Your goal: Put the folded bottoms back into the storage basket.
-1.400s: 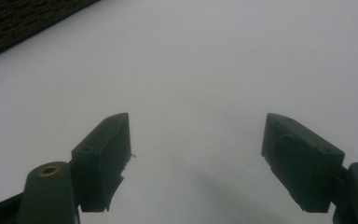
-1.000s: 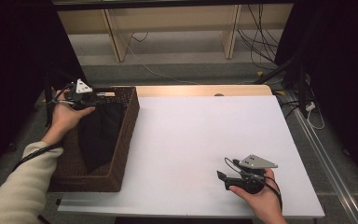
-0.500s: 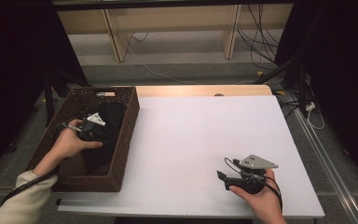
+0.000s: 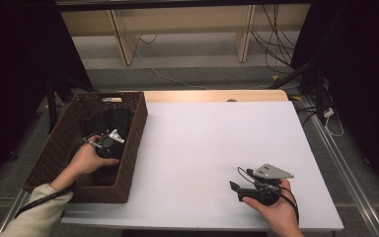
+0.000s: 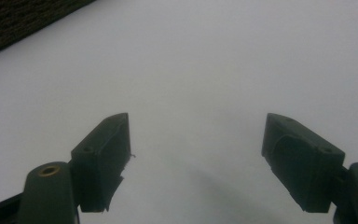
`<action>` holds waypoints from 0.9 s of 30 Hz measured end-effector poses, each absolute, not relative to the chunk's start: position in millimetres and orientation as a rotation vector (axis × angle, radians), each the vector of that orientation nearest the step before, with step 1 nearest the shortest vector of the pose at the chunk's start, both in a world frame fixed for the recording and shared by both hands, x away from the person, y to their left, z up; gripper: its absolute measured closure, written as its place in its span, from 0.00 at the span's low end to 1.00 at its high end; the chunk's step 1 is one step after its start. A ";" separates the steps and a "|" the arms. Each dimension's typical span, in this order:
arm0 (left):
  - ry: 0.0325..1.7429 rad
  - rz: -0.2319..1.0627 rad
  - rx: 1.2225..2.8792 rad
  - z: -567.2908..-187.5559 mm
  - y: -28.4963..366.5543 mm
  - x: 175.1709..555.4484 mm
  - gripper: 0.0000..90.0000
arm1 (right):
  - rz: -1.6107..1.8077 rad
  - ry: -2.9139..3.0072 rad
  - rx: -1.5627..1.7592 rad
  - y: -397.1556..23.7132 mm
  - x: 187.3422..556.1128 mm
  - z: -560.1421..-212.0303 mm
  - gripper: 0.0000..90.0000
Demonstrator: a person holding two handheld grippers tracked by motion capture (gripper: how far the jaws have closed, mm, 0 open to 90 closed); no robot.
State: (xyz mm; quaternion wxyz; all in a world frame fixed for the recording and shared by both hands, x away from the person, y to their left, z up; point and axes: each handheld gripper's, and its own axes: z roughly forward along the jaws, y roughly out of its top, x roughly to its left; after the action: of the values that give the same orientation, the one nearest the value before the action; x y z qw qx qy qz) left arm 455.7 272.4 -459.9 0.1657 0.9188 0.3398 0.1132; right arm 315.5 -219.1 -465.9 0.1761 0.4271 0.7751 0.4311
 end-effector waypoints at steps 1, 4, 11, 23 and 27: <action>0.977 0.307 2.609 -459.4 273.6 455.9 0.61 | 1.223 2.193 1.209 -219.0 315.6 -466.0 0.27; 0.988 0.206 2.598 -459.6 277.7 456.2 0.78 | 1.220 2.196 1.208 -218.4 315.3 -466.0 0.27; 1.031 0.150 2.576 -457.3 288.4 459.0 0.95 | 1.222 2.197 1.209 -218.2 315.1 -465.9 0.27; 1.015 0.167 2.623 -445.0 308.3 445.8 0.96 | 1.219 2.200 1.211 -217.8 315.4 -466.6 0.27; 1.002 0.162 2.654 -443.5 316.7 438.7 0.96 | 1.220 2.199 1.211 -217.5 315.4 -466.7 0.27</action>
State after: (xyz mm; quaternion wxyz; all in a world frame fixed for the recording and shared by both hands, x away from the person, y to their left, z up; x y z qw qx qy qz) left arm 438.7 316.7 -443.5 0.1495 0.9235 0.3486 0.0565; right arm 315.4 -217.5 -466.7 0.1745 0.4271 0.7758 0.4303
